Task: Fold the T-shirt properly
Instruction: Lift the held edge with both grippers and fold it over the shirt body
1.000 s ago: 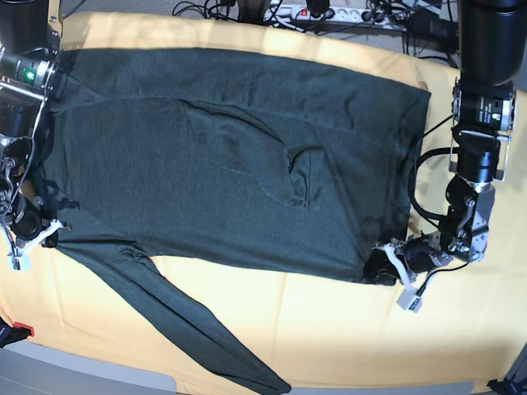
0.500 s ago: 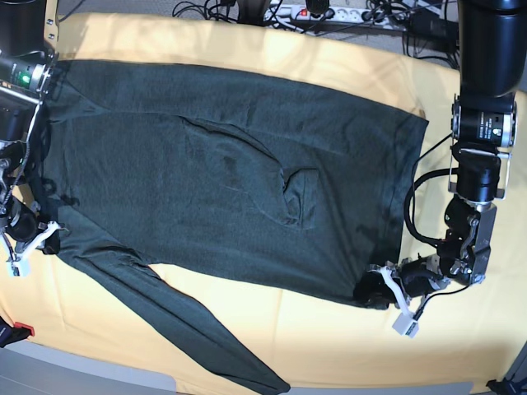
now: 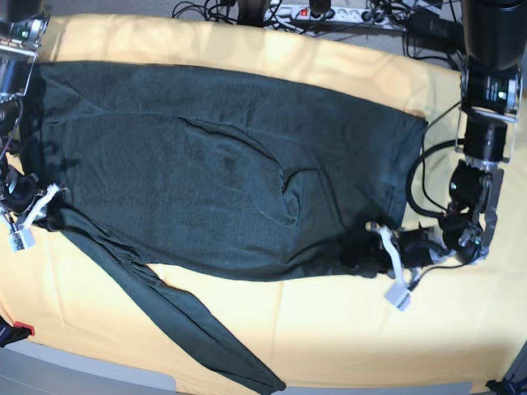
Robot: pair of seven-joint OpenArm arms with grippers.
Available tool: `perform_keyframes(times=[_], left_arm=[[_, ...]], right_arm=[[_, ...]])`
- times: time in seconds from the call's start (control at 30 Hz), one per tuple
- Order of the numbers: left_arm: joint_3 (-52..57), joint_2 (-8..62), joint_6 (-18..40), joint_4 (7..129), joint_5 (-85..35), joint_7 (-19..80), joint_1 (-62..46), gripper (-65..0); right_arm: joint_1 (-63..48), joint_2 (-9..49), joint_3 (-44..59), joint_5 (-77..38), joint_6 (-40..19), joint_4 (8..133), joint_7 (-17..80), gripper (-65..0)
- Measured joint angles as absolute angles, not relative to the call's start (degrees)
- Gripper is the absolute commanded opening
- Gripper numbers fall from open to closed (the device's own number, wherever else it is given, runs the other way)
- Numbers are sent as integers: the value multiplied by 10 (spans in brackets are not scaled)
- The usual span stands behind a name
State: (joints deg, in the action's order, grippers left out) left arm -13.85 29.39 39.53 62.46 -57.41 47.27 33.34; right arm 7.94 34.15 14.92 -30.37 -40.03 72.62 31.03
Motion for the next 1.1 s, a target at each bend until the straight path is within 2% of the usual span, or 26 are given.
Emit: perform_keyframes(times=[0.13, 0.3, 0.67, 1.1], left_arm=[[-139, 316, 396, 701, -576, 470, 279, -650], [-139, 347, 397, 724, -574, 475, 236, -650], [-139, 395, 396, 725, -566, 461, 237, -650], [-139, 416, 397, 725, -569, 465, 238, -650]], right_arm=[[34, 347, 167, -305, -400, 792, 307, -650], [-17, 347, 201, -305, -401, 822, 312, -650], [-48, 371, 219, -304, -401, 824, 322, -650], [-46, 372, 219, -266, -401, 824, 328, -650]])
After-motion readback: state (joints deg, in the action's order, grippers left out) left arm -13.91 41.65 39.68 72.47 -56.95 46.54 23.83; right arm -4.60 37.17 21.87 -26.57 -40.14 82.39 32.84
